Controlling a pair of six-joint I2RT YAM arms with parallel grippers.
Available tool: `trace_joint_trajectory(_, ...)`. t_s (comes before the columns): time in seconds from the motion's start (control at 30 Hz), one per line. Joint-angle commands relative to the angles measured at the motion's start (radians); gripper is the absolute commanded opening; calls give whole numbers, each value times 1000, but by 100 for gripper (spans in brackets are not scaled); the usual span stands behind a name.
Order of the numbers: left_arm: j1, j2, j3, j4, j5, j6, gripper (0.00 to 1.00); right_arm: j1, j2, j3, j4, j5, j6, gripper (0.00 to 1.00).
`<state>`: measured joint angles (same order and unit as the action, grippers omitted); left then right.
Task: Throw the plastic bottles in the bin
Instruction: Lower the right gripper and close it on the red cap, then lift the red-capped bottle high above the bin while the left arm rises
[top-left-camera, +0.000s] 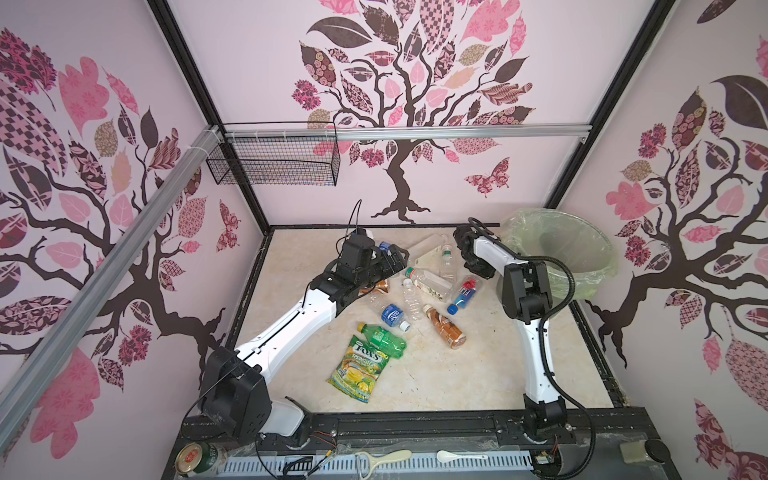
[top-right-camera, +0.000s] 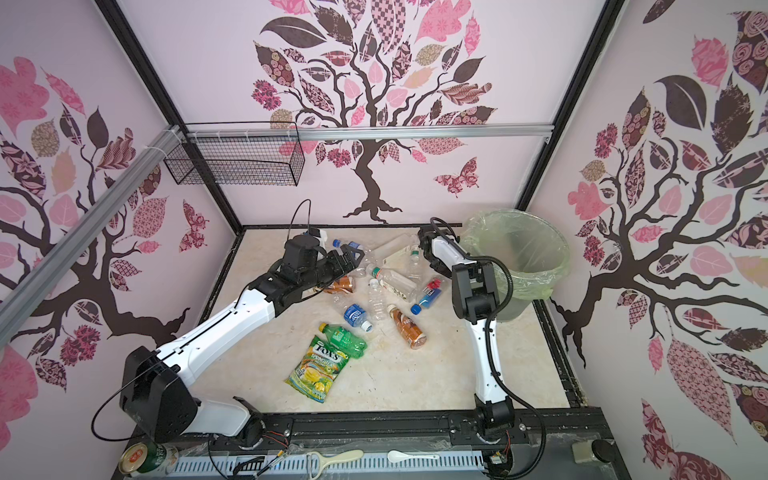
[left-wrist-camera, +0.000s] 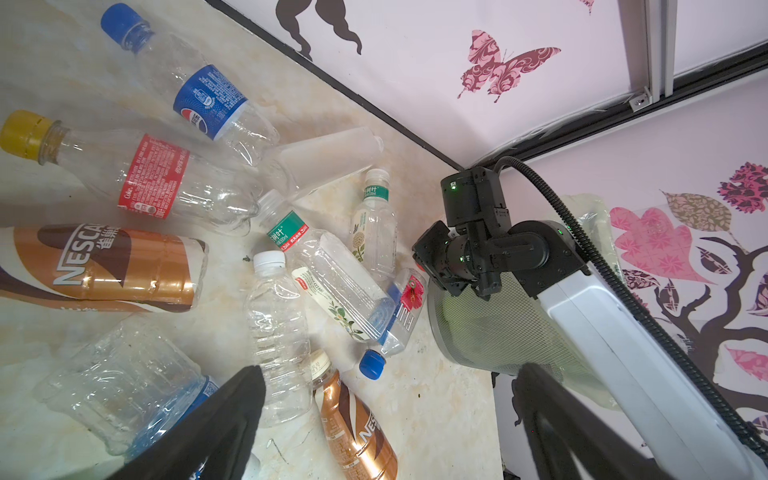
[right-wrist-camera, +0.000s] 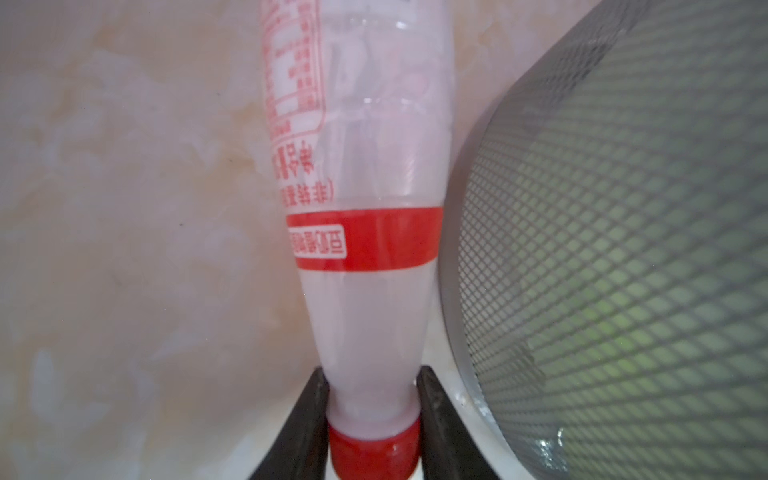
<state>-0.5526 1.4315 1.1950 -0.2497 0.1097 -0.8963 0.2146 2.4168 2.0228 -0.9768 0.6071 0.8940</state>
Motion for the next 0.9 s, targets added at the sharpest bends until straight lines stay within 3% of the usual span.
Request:
trace_joint_trajectory(0.0, -5, 9, 19, -3, -8, 7, 98, -6, 5, 55, 5, -23, -59, 17)
trace_joint_trajectory(0.47, -4, 39, 159, -73, -56, -21, 98, 2, -233, 68, 50, -266, -206, 13)
trace_joint_trajectory(0.63, -5, 59, 228, -126, -73, -50, 98, 48, -312, 72, 29, -366, -265, 13)
trace_joint_trajectory(0.87, -6, 112, 417, -250, -84, -6, 99, 127, -432, 145, -27, -391, -327, 13)
